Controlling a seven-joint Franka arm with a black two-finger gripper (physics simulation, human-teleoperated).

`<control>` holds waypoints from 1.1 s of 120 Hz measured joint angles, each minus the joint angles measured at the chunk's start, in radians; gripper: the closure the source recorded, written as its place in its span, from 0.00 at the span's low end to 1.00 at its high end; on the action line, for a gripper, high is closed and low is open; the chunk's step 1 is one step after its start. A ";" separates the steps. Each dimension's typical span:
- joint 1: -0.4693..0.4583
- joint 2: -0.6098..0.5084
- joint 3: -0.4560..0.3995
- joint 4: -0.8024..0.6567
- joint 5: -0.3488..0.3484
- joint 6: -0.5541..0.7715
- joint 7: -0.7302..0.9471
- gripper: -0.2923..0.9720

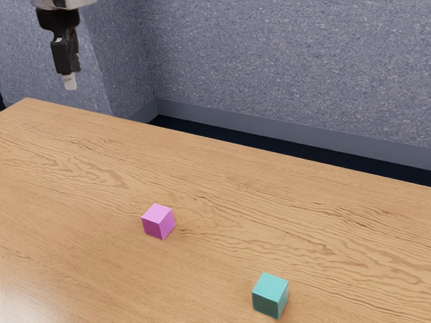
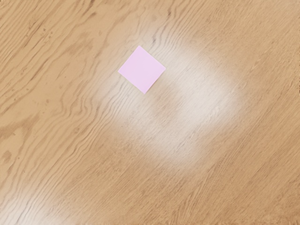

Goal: Pick up the blue block with one arm, and put the blue block on the pink block with one arm

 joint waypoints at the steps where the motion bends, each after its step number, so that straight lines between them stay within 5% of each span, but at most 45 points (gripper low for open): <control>1: 0.002 0.000 0.000 0.000 0.000 0.000 0.007 0.23; 17: 0.034 -0.001 0.001 0.012 -0.003 -0.007 0.103 0.23; 35: 0.076 -0.038 -0.040 0.281 -0.011 -0.069 0.174 0.23; 73: 0.044 -0.071 -0.087 0.288 -0.025 -0.129 0.278 0.23; 79: 0.017 -0.141 -0.136 0.181 -0.028 -0.113 0.289 0.23; 88: 0.020 -0.390 -0.223 -0.196 -0.030 -0.042 0.303 0.23; 104: 0.200 -0.753 -0.520 -0.681 -0.004 0.029 0.302 0.23; 132: 0.228 -0.739 -0.658 -1.074 0.057 0.224 0.402 0.23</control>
